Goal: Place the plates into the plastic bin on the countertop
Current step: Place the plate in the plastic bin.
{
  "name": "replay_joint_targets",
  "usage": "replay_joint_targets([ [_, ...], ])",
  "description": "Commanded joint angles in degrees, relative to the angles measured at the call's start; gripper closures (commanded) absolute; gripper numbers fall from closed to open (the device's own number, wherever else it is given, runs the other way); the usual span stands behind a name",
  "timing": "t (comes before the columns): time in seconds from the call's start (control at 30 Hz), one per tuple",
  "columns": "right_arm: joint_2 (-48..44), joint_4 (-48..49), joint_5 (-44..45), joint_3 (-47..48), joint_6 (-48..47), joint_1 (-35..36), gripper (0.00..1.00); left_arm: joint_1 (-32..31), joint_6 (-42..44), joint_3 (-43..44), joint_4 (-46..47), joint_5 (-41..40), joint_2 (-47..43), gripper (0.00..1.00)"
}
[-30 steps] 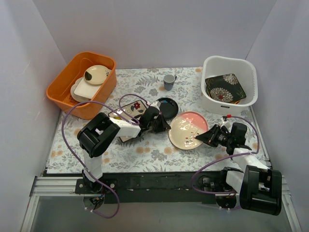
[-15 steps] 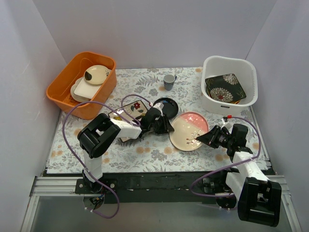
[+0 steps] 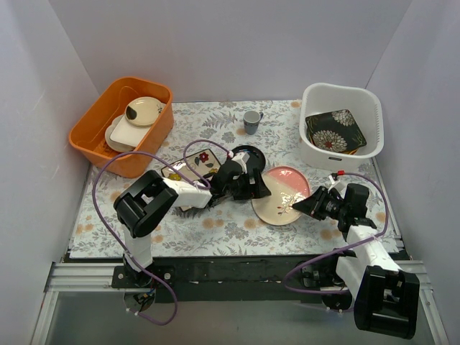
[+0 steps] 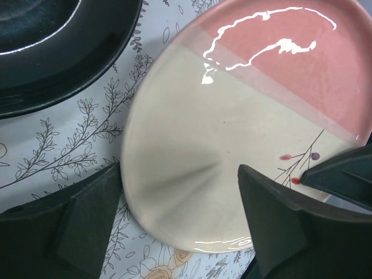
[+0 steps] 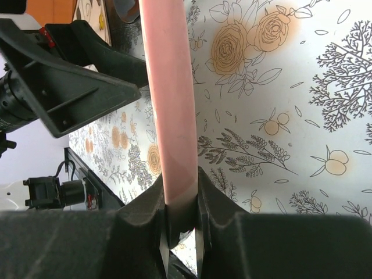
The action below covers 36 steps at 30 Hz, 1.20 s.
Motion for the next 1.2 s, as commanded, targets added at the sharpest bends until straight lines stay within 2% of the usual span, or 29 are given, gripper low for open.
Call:
replay_joint_targets([
  [0.0, 0.9, 1.8, -1.7, 4.2, -2.2, 0.4, 0.99, -0.3, 1.8, -2.5, -9.3, -2.3, -0.9, 0.12],
  [0.07, 1.6, 1.9, -1.9, 4.7, -2.6, 0.5, 0.99, -0.3, 1.7, -3.2, -9.4, -2.8, -1.6, 0.04],
  [0.13, 2.3, 2.0, -2.5, 5.3, -2.8, 0.4, 0.99, -0.3, 1.4, -3.8, -9.6, -3.9, -2.5, 0.02],
  [0.7, 4.1, 1.4, -3.2, 8.7, -4.3, 0.5, 0.99, -0.3, 0.3, -6.7, -14.7, -8.5, -11.5, 0.02],
  [1.17, -2.8, -2.1, -1.2, 7.5, -3.6, 0.4, 0.99, -0.3, 2.8, -3.2, -14.0, -5.4, -10.1, 0.02],
])
